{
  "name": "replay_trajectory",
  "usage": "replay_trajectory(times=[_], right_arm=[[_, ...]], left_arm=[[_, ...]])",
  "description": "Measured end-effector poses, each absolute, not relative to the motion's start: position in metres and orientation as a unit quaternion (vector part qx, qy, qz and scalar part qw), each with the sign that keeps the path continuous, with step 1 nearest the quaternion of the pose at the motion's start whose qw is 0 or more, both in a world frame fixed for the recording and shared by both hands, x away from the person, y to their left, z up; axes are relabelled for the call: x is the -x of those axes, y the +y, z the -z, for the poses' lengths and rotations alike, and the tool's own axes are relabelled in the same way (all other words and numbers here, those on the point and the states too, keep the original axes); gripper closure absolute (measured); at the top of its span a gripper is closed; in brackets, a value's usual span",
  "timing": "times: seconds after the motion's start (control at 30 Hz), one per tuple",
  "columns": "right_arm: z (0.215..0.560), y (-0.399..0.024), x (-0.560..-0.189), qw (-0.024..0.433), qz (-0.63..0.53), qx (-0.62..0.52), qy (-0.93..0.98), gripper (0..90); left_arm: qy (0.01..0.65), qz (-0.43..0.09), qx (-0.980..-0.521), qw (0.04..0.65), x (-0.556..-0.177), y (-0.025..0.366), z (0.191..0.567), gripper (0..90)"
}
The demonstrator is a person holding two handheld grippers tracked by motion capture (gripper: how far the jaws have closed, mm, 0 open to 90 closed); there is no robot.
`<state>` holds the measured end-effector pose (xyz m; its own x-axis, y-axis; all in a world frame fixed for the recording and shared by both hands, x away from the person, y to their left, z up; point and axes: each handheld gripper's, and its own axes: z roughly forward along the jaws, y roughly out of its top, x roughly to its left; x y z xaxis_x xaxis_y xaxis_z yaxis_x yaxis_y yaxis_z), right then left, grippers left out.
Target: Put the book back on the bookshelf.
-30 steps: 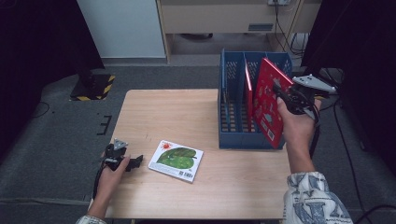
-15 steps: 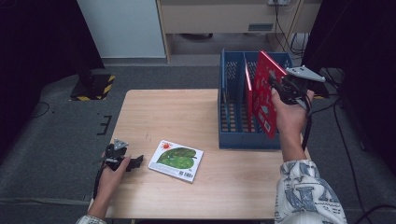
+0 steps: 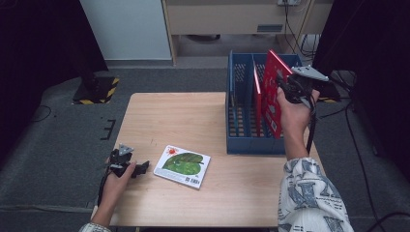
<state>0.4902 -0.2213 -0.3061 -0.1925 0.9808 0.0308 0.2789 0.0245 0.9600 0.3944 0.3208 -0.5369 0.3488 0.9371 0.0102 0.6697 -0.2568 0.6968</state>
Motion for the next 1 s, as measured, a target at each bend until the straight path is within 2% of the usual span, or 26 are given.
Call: replay_trajectory(times=[1.0], right_arm=[[0.329, -0.21, -0.534, 0.375, -0.453, -0.534, 0.607, 79.6]], left_arm=[[0.525, -0.217, -0.764, 0.307, -0.395, 0.319, 0.537, 0.0]])
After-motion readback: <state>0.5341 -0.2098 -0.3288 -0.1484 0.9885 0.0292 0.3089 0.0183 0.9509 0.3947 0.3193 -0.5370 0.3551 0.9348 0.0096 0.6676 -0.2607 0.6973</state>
